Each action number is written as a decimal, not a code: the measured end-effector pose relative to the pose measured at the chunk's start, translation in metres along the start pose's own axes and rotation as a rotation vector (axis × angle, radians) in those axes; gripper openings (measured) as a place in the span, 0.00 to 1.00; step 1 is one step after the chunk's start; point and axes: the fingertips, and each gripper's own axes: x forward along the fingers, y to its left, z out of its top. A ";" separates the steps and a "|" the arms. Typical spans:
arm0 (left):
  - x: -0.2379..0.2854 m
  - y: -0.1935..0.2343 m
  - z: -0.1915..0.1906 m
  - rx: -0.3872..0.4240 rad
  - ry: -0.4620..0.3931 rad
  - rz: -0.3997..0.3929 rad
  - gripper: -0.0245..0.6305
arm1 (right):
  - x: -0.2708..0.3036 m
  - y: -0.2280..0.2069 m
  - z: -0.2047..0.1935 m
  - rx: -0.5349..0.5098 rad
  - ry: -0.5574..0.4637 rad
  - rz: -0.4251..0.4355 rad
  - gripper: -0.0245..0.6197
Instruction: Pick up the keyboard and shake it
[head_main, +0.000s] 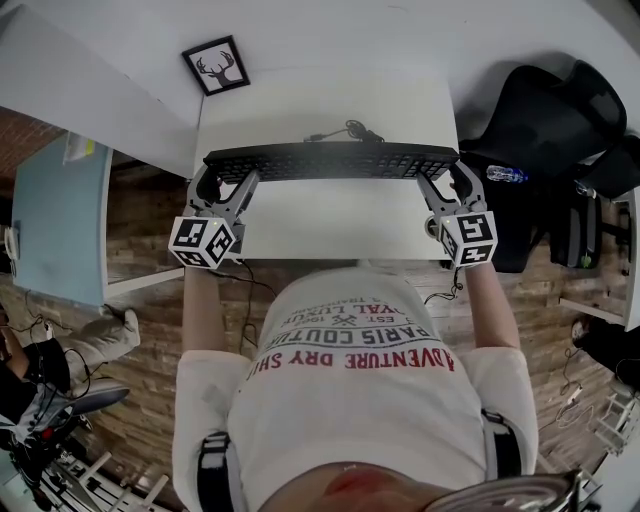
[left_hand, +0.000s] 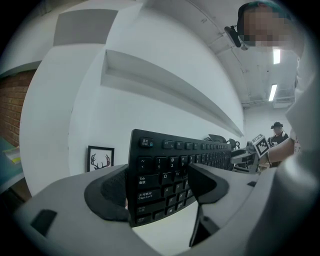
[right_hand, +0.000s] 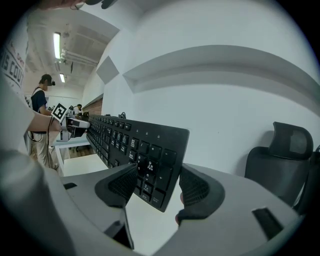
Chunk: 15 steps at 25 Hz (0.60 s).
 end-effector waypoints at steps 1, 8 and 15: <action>-0.001 0.000 -0.001 -0.002 0.002 0.001 0.58 | -0.001 0.001 -0.001 0.001 0.003 0.002 0.47; -0.003 -0.001 -0.006 -0.011 0.012 -0.002 0.58 | -0.005 0.004 -0.003 -0.002 0.019 0.004 0.47; -0.003 -0.003 -0.012 -0.025 0.031 -0.004 0.58 | -0.009 0.006 -0.009 0.003 0.042 0.009 0.47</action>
